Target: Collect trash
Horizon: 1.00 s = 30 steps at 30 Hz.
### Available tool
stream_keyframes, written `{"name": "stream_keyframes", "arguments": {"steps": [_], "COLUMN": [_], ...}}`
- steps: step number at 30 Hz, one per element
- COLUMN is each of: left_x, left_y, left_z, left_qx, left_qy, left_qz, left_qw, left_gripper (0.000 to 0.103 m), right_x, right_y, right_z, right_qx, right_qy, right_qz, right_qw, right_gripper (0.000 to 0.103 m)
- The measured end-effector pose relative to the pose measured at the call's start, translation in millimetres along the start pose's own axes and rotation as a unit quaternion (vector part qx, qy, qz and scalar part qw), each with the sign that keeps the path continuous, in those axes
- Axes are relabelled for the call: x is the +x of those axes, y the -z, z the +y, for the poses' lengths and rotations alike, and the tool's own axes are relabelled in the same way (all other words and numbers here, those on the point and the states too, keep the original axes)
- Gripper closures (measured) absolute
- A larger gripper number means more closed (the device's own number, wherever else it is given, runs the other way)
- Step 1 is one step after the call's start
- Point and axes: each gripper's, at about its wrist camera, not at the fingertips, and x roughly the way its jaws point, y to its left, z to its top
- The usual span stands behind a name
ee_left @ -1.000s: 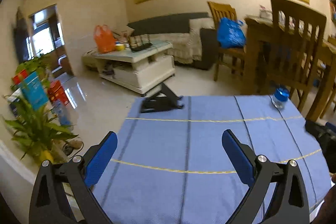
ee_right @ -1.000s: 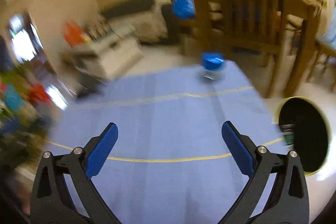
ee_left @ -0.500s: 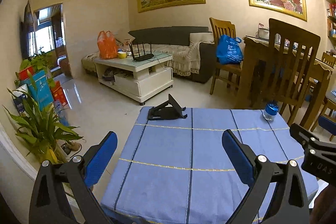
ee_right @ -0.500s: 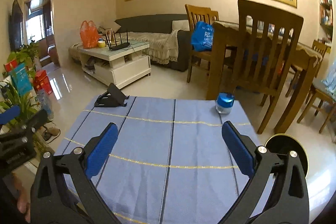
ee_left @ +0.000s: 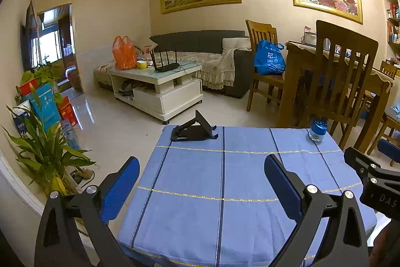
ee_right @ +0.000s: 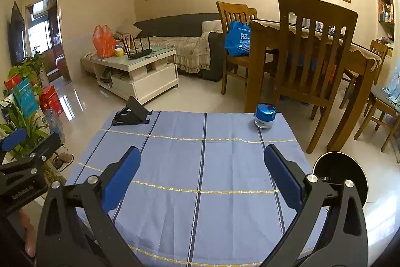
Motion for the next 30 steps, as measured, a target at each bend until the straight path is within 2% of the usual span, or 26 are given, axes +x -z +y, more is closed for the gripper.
{"name": "stream_keyframes", "arguments": {"steps": [30], "left_x": [3.8], "left_y": [1.2], "left_z": [3.9], "left_qx": [0.002], "left_qy": [0.003], "left_qz": [0.003], "left_qw": [1.0000], "left_gripper": [0.007], "right_x": [6.4], "right_y": [1.0], "right_z": [-4.2], "right_qx": [0.004], "right_qy": [-0.015], "right_qz": [0.016], "right_qw": [1.000], "right_gripper": [0.005]}}
